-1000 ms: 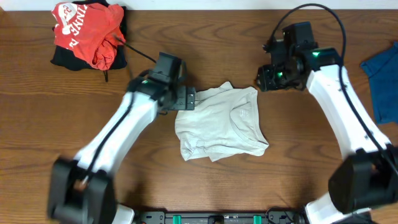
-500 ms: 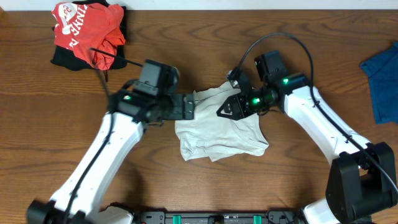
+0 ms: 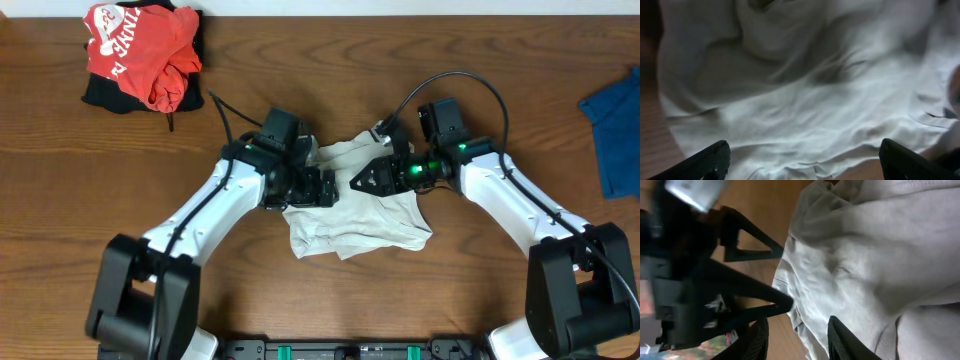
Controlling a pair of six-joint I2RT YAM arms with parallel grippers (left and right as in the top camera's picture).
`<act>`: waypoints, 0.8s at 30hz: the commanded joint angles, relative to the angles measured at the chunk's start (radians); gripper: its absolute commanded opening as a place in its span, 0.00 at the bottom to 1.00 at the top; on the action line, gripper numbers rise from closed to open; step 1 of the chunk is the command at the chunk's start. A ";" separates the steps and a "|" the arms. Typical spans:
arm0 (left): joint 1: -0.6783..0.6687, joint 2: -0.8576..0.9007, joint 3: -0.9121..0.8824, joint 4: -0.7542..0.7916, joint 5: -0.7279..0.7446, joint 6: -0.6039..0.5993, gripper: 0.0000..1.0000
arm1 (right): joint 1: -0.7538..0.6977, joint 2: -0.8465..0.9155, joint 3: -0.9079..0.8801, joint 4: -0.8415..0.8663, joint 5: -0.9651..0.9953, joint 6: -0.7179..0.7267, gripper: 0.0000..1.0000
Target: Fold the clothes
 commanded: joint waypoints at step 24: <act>0.002 0.168 0.002 -0.026 -0.040 -0.012 0.94 | -0.031 0.213 -0.012 -0.044 0.193 0.054 0.25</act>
